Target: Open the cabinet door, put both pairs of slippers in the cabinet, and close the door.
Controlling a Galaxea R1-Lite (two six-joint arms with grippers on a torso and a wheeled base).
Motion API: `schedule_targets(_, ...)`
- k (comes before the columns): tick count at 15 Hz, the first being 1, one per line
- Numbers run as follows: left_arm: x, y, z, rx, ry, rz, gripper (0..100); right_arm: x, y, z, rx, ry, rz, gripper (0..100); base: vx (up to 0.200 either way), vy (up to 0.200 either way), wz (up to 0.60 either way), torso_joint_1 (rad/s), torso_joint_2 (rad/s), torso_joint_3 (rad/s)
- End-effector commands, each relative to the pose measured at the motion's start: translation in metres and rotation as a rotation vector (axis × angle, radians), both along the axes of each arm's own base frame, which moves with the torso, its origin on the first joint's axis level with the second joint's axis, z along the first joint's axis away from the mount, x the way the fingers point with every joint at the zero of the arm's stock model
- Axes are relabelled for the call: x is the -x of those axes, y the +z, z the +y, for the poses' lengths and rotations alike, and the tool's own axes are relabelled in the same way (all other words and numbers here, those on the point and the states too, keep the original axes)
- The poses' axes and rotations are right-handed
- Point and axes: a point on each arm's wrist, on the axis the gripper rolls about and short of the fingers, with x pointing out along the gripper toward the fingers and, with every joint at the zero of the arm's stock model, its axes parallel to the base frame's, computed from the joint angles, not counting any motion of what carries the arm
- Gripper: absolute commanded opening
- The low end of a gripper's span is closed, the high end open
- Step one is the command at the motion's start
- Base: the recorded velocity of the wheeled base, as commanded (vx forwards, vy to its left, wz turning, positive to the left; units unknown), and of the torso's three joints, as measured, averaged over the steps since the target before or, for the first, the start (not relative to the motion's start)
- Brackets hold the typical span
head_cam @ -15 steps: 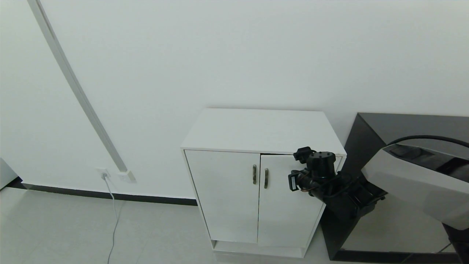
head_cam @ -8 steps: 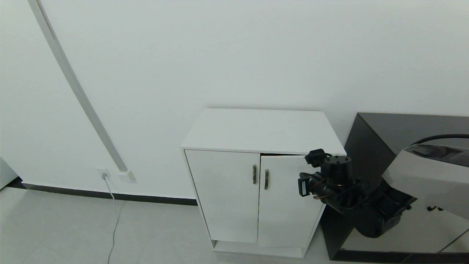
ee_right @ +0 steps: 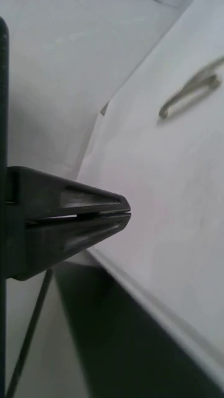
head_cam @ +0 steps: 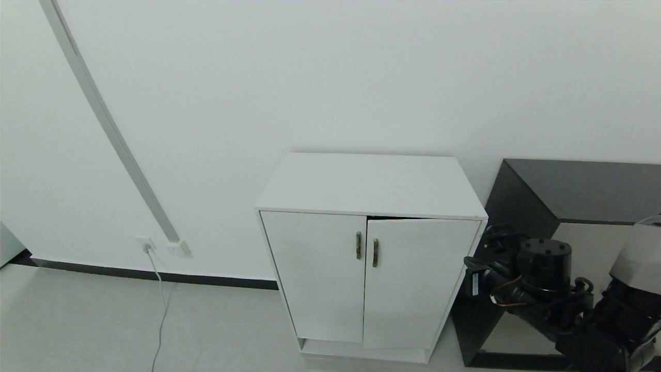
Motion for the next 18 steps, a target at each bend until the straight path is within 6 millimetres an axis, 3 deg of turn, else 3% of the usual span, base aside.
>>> schedule_targets(1,0.000,0.000,0.000,0.000,0.001,0.001,0,0.010,-0.001,-0.002,0.001,0.011,0.011,0,0.000,0.000,0.00,0.000,0.00,0.000)
schedule_targets(5,0.000,0.000,0.000,0.000,0.001,0.001,0,0.000,-0.020,0.040,-0.013,0.135,-0.008,0,0.000,0.000,0.00,0.000,0.00,0.000)
schedule_targets(9,0.000,0.000,0.000,0.000,0.001,0.001,0,-0.047,-0.028,0.078,-0.024,0.163,-0.028,0,0.000,0.000,0.00,0.000,0.00,0.000)
schedule_targets(13,0.000,0.000,0.000,0.000,0.002,0.001,0,-0.081,-0.015,0.098,-0.046,0.158,-0.025,0,0.000,0.000,0.00,0.000,0.00,0.000)
schedule_targets(18,0.000,0.000,0.000,0.000,0.002,0.001,0,-0.107,-0.010,0.111,-0.056,0.154,-0.039,0,0.000,0.000,0.00,0.000,0.00,0.000)
